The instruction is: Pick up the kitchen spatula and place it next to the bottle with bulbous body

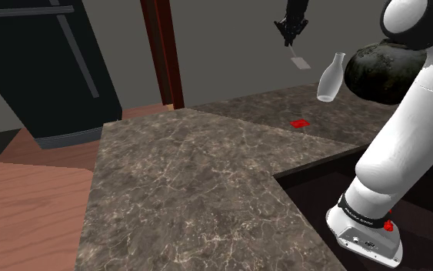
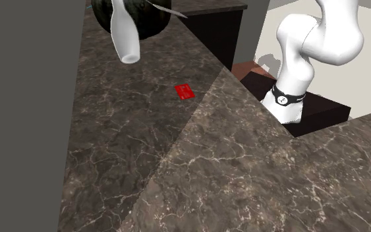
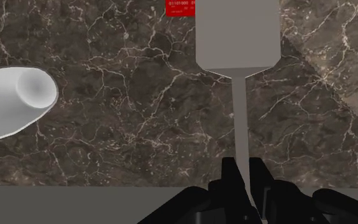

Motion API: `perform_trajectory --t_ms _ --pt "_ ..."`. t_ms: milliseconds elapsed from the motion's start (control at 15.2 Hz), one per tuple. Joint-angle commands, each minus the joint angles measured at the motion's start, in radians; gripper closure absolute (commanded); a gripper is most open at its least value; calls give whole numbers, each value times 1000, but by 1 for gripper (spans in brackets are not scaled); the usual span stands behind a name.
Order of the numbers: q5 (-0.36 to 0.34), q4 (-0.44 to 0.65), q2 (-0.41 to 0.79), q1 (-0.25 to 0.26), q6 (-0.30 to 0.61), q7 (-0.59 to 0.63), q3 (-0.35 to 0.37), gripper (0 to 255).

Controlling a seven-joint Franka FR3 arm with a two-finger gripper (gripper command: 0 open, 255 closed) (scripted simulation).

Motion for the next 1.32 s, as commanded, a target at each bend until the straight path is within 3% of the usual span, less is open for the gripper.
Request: perform_trajectory --t_ms 0,726,1254 --pt "11 32 24 -27 -10 -54 -26 255" --pt "142 370 289 -229 -109 -322 -135 255" --pt "112 167 224 -198 33 -316 -131 255"
